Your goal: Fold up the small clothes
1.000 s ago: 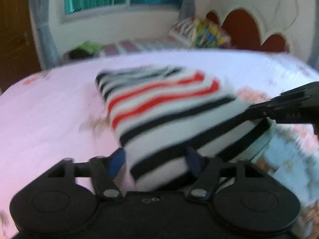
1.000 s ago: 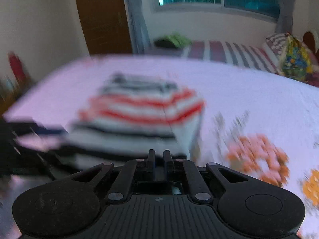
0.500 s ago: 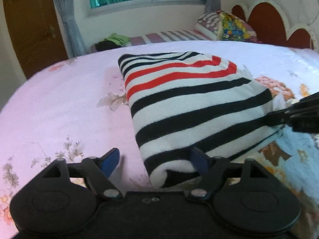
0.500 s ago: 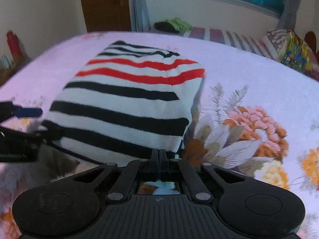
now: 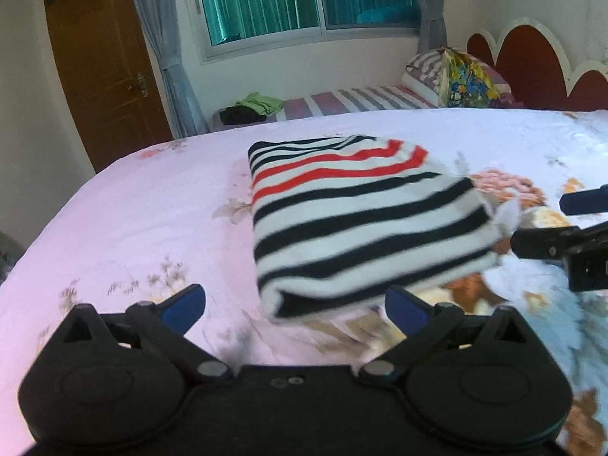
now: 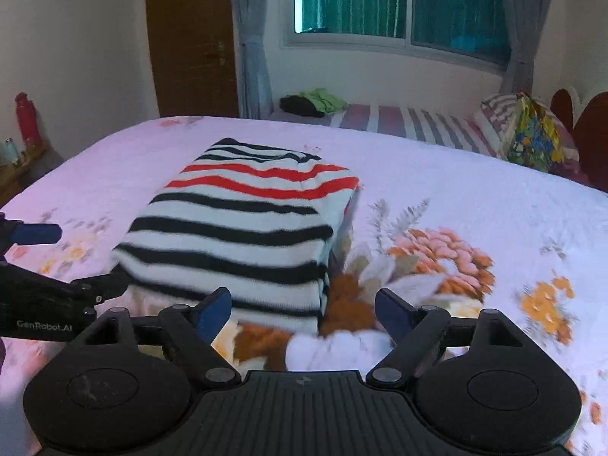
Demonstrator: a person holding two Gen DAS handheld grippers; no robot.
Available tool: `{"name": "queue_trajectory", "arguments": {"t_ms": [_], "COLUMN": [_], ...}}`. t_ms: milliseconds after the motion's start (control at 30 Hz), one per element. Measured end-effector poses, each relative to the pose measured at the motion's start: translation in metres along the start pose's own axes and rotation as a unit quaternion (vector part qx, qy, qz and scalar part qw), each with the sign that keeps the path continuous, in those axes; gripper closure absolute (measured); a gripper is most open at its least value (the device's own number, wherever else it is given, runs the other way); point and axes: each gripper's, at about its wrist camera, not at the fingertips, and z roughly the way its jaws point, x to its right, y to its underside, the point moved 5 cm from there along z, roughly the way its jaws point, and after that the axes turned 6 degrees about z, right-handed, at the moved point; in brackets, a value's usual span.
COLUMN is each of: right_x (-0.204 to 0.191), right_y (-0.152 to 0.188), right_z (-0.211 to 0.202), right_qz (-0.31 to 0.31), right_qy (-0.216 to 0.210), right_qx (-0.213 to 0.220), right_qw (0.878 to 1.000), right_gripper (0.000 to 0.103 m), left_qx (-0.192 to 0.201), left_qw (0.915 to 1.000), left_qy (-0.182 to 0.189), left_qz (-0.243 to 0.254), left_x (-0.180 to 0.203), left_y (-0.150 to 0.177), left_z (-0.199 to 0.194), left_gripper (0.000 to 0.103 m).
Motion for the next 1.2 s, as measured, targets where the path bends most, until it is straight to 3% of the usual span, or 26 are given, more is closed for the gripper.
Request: {"name": "queue_trajectory", "arguments": {"t_ms": [233,567,733,833,1200], "right_x": [0.002,0.01,0.003,-0.005,-0.009], "right_y": [0.018,0.042,0.041,0.043,0.048], "right_z": [-0.082,-0.189,-0.233,-0.254,-0.291], "right_qz": [-0.005,0.061,0.072,0.057,0.056], "right_qy": [0.004,-0.01,-0.016,-0.009,-0.005], "right_qx": [0.011,0.017,0.042,0.068,0.098], "right_qw": [1.0,0.998,0.996,0.996,0.994], "right_gripper": [0.02,0.02,0.02,0.007,0.007], "left_qx": [0.021,0.049,0.059,0.072,0.107], "left_qw": [0.9996,0.997,0.9962,0.9944,0.9916], "left_qy": [0.006,-0.012,-0.016,-0.005,0.009], "left_qz": [-0.016,-0.058,-0.063,-0.078,-0.072], "left_x": [0.02,0.023,0.023,0.026,0.041], "left_y": [0.01,0.021,0.026,0.028,0.027], "left_z": [-0.076,-0.182,-0.216,-0.235,-0.27], "left_gripper": [0.002,0.001,0.001,0.001,0.001]}}
